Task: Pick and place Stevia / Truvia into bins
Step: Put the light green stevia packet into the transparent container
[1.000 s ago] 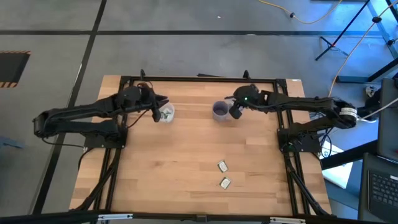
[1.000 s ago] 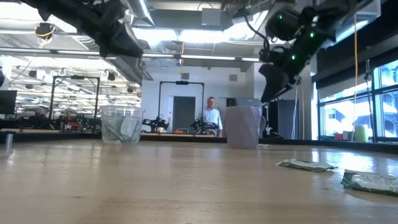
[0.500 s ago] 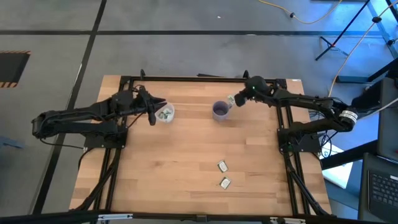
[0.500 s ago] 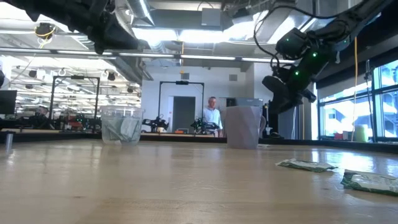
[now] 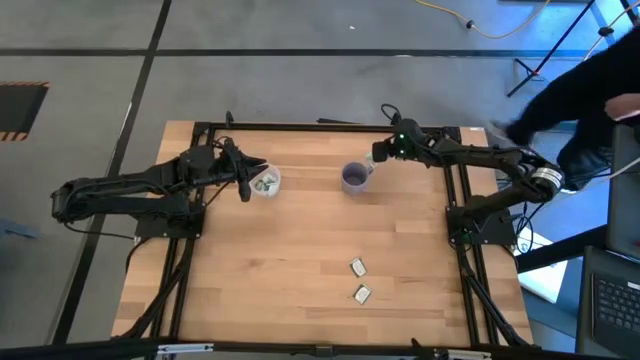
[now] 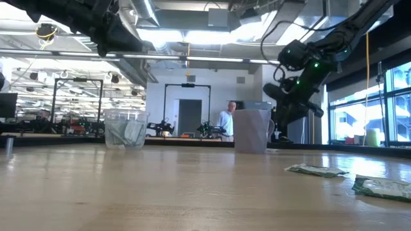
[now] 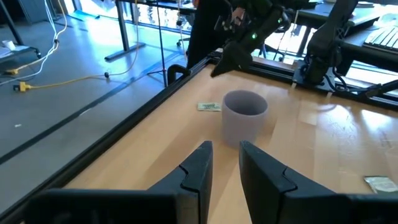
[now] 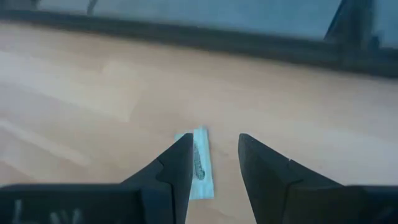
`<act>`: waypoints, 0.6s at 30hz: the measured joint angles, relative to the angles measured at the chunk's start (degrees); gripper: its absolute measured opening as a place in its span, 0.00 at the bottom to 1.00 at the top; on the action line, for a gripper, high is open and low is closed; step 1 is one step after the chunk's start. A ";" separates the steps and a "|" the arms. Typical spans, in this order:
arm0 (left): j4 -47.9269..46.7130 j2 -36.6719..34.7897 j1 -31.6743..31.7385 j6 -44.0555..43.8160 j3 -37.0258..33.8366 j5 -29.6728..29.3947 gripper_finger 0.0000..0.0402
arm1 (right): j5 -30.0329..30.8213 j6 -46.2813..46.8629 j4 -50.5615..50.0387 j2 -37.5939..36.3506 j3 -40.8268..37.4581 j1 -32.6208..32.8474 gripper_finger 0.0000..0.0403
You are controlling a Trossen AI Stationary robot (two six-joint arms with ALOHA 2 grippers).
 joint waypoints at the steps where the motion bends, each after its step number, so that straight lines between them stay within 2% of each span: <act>1: 0.00 0.00 0.00 -0.28 0.00 -0.02 0.18 | -1.04 0.26 -0.63 0.96 0.29 0.00 0.33; 10: -0.02 0.00 0.00 -1.80 0.00 0.20 0.18 | -7.98 8.96 -2.37 8.71 5.57 -0.24 0.33; 18: -0.02 0.00 0.00 -1.82 0.00 0.89 0.17 | -4.35 7.46 -7.05 14.83 9.34 1.64 0.33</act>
